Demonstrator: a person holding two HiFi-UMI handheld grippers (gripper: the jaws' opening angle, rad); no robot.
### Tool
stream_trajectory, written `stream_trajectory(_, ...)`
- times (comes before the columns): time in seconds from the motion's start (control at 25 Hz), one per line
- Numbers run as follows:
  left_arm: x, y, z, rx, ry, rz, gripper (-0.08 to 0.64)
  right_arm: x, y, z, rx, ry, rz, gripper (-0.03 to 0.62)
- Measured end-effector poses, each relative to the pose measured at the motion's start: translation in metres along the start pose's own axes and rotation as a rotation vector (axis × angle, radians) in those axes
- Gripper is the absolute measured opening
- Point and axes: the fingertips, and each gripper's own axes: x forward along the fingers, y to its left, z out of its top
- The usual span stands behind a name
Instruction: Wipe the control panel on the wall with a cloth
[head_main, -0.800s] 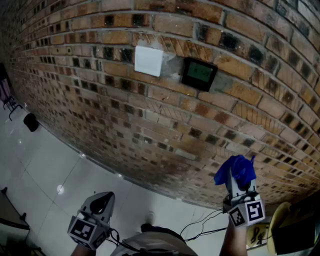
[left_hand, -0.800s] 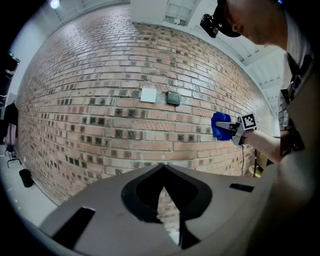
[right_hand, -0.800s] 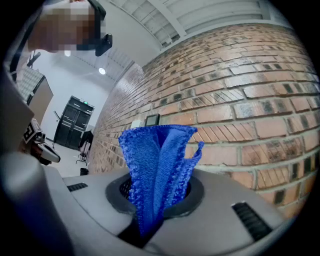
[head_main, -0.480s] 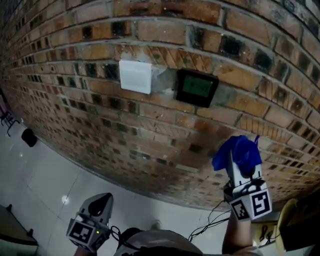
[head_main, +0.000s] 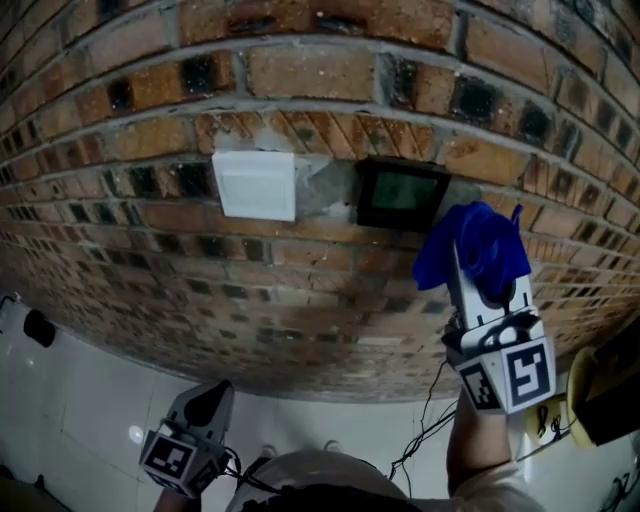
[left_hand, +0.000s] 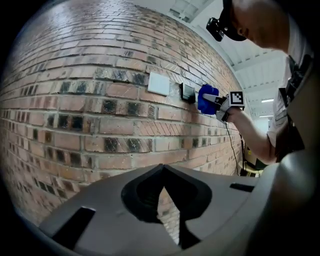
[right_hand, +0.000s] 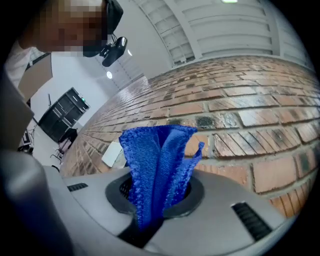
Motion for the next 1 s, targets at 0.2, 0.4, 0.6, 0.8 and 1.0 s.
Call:
stream_trajectory(0.2, -0.009, 0.032, 0.004, 0.025, 0.002, -0.083, 0.001, 0.031, 0.024, 0.014, -0.085, 0.006, -0.099, 0.089)
stream_trajectory(0.4, -0.021, 0.065, -0.012, 0.016, 0.036, -0.157, 0.000, 0.057, 0.070, 0.019, -0.161, 0.034, -0.124, 0.089)
stream_trajectory(0.6, -0.022, 0.078, -0.024, 0.026, 0.061, -0.226, 0.002, 0.085, 0.109, 0.014, -0.180, 0.054, -0.104, 0.089)
stream_trajectory(0.8, -0.016, 0.059, -0.021, 0.021, 0.040, -0.247, 0.002, 0.104, 0.146, -0.001, -0.141, 0.088, 0.011, 0.089)
stream_trajectory(1.0, -0.003, 0.032, -0.010, 0.009, 0.021, -0.236, 0.001, 0.078, 0.144, 0.012, -0.046, 0.057, 0.083, 0.089)
